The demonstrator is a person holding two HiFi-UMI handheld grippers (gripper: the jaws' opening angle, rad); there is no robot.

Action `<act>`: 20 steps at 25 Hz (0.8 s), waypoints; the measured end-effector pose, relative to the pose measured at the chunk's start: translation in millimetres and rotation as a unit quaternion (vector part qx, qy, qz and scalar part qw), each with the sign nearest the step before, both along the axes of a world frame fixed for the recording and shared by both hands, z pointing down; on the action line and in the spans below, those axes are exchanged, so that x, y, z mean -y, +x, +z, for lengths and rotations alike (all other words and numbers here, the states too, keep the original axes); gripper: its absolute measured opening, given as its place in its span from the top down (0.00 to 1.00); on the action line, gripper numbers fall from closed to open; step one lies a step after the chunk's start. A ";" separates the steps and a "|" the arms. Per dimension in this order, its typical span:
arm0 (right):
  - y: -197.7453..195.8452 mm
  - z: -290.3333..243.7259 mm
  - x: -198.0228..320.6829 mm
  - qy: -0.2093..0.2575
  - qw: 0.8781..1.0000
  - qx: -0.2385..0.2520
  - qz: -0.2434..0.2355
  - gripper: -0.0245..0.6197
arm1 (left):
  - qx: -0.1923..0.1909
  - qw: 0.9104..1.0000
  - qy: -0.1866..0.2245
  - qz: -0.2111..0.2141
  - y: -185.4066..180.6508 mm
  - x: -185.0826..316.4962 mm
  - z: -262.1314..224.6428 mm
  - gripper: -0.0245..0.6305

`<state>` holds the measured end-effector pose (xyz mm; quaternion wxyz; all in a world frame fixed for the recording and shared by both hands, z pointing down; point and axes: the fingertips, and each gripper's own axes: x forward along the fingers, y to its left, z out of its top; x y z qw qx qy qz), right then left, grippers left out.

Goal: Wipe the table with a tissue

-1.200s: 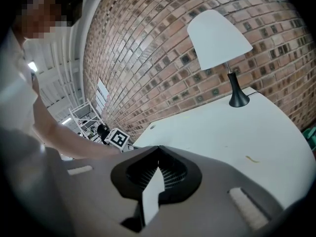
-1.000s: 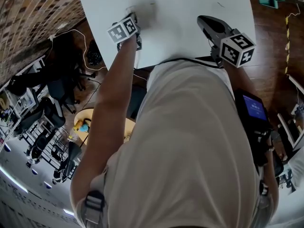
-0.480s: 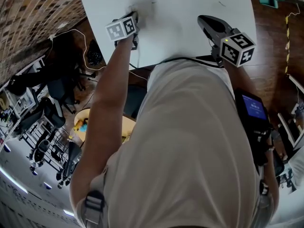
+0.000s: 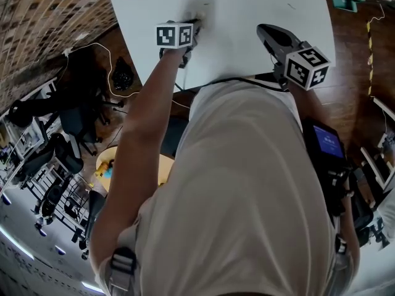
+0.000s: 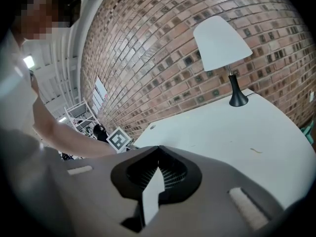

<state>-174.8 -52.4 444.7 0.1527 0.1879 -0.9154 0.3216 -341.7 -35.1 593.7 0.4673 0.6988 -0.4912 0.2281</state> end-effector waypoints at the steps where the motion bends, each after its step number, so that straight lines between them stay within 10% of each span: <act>1: -1.3 -0.8 -2.5 0.001 1.000 0.000 0.004 0.95 | -0.024 1.000 -0.001 0.014 11.1 -4.3 -1.0 0.93; 6: -5.6 -4.6 -9.4 0.007 1.000 0.001 0.020 0.95 | -0.118 0.990 0.059 0.052 46.7 -23.3 -29.5 0.93; 14: -9.7 -7.1 -13.8 0.013 1.000 0.007 0.023 0.95 | -0.067 0.992 0.103 0.027 0.9 -29.1 -38.1 0.93; 20: 8.7 -5.5 -9.7 0.008 1.000 0.008 0.021 0.95 | 0.032 0.990 0.106 0.092 -4.5 -19.6 -25.2 0.93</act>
